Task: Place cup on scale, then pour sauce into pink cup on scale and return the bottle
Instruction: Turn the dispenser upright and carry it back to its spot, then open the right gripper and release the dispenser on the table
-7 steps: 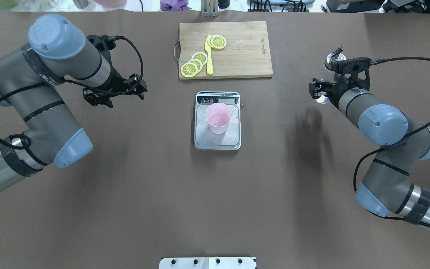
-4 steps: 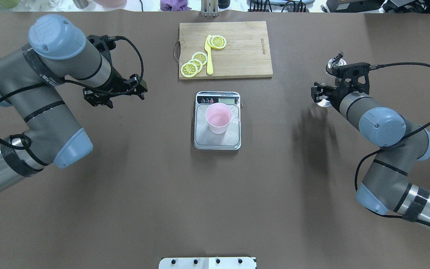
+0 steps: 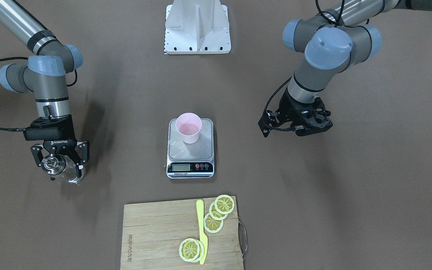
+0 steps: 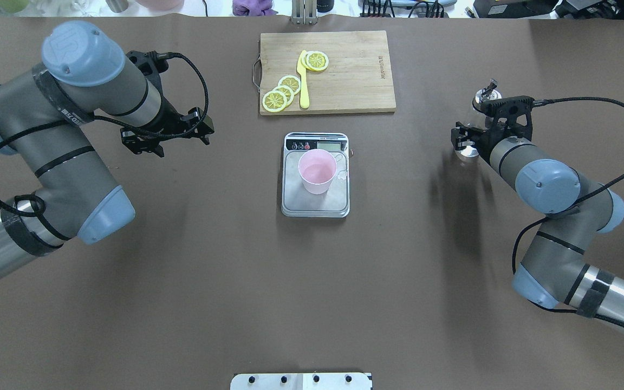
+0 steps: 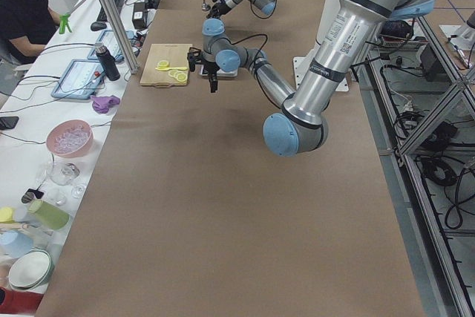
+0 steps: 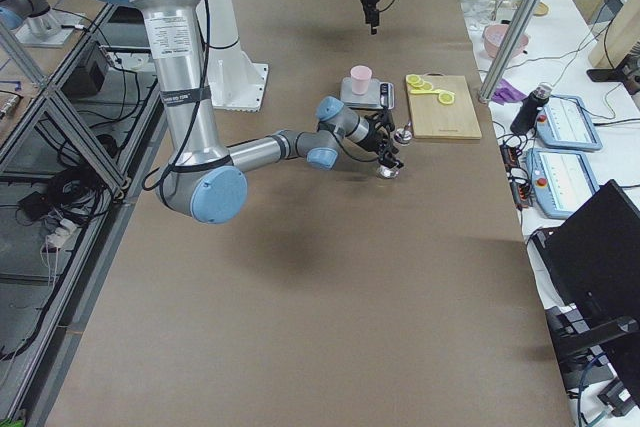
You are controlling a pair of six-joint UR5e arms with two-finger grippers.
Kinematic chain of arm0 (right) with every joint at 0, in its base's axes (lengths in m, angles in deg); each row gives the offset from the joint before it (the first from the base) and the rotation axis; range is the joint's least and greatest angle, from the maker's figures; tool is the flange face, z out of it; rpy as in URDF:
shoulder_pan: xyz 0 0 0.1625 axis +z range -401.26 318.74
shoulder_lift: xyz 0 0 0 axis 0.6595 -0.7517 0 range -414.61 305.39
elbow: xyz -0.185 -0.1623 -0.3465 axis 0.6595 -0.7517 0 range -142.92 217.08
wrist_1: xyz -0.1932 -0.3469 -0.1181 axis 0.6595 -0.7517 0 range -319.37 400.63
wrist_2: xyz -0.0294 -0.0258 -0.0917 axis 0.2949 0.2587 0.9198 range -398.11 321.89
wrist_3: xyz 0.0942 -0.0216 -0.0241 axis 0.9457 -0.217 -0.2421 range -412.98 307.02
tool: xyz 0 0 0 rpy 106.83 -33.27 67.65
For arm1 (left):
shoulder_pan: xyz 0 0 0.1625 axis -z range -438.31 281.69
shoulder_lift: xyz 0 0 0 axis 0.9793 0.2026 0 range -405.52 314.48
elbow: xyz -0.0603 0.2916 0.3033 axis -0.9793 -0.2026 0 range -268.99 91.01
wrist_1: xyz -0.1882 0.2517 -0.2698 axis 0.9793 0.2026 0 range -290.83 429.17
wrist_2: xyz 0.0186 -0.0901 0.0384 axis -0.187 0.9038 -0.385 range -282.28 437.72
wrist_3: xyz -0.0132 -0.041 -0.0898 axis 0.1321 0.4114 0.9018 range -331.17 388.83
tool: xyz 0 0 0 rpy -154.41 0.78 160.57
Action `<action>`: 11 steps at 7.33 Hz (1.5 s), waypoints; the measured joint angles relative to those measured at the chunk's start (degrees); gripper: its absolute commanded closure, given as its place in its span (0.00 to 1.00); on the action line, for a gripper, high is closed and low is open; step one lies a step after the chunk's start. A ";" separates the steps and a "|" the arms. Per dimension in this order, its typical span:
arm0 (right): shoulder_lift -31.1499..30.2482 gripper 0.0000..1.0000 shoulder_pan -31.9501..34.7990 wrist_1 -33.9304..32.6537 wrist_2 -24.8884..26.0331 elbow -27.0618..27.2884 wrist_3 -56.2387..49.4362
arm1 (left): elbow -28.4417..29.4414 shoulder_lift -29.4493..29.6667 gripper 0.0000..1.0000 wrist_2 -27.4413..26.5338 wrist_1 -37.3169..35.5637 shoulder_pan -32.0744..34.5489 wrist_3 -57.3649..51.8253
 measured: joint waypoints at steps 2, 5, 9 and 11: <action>0.73 0.00 -1.09 7.88 2.22 -5.00 1.73 | 0.01 -0.06 0.02 0.00 0.00 0.00 -0.01; -0.09 0.00 -1.06 9.91 1.59 -5.17 1.76 | 0.02 -0.06 0.02 0.00 0.00 0.00 0.07; -10.84 0.00 -2.27 9.55 1.73 5.83 1.90 | -0.15 0.00 0.02 0.00 -0.04 0.00 0.23; -18.26 0.00 -3.53 9.35 1.43 13.84 1.92 | -0.21 -0.06 0.02 0.00 -0.08 0.00 0.24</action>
